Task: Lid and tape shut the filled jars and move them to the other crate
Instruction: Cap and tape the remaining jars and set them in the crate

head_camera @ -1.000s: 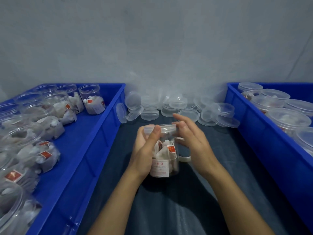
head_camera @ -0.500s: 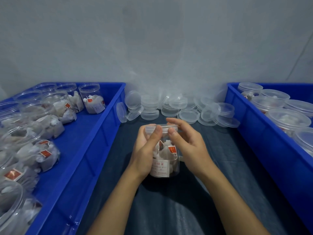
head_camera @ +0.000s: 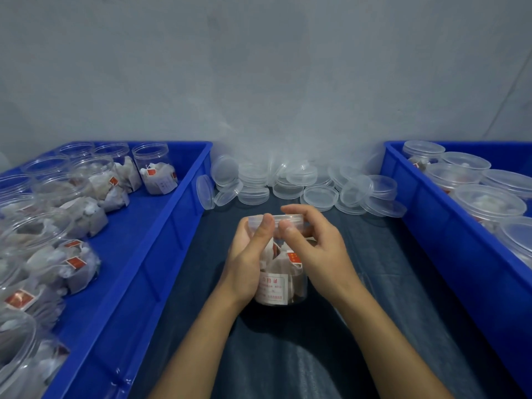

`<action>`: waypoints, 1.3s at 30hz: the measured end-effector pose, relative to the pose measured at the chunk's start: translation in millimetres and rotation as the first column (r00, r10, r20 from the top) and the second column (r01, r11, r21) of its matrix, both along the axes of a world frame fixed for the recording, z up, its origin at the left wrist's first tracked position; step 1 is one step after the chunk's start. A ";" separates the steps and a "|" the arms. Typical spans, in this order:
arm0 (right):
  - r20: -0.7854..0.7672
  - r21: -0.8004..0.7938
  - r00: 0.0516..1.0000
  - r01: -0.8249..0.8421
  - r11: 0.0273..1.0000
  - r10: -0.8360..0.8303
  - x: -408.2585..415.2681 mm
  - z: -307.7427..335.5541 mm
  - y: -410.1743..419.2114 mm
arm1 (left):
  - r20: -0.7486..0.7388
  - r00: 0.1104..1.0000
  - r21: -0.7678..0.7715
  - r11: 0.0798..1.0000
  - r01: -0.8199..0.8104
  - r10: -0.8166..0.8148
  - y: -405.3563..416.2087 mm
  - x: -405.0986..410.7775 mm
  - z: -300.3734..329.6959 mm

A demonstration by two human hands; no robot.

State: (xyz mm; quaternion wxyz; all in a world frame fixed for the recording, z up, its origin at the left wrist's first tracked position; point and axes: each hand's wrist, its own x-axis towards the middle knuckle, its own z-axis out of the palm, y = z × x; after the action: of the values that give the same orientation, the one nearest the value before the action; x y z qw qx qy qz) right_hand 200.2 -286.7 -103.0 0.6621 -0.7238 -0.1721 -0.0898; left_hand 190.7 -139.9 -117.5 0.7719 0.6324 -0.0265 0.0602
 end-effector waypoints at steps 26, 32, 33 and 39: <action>-0.030 0.024 0.999 -0.044 0.999 0.045 2.7 -1.3 -3.3 | -0.074 0.996 -0.155 0.987 0.037 -0.049 -0.9 -2.2 8.4; -0.043 0.014 0.997 -0.057 0.998 0.057 2.4 -1.8 -5.0 | -0.047 0.998 -0.145 0.988 0.044 -0.051 -0.9 -3.8 9.4; -0.044 0.017 0.997 -0.060 0.998 0.060 2.1 -1.9 -5.3 | -0.045 0.998 -0.145 0.989 0.041 -0.048 -1.0 -4.0 9.1; -0.081 0.016 0.995 -0.065 0.998 0.066 4.0 -2.3 -8.6 | -0.032 0.998 -0.152 0.988 0.041 -0.046 -5.2 -6.3 12.6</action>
State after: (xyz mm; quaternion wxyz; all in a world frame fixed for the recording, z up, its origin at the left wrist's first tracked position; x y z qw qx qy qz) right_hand 204.2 -295.3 -105.3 0.6759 -0.7165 -0.1679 -0.0398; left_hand 184.4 -145.1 -104.9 0.8192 0.5721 -0.0220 0.0341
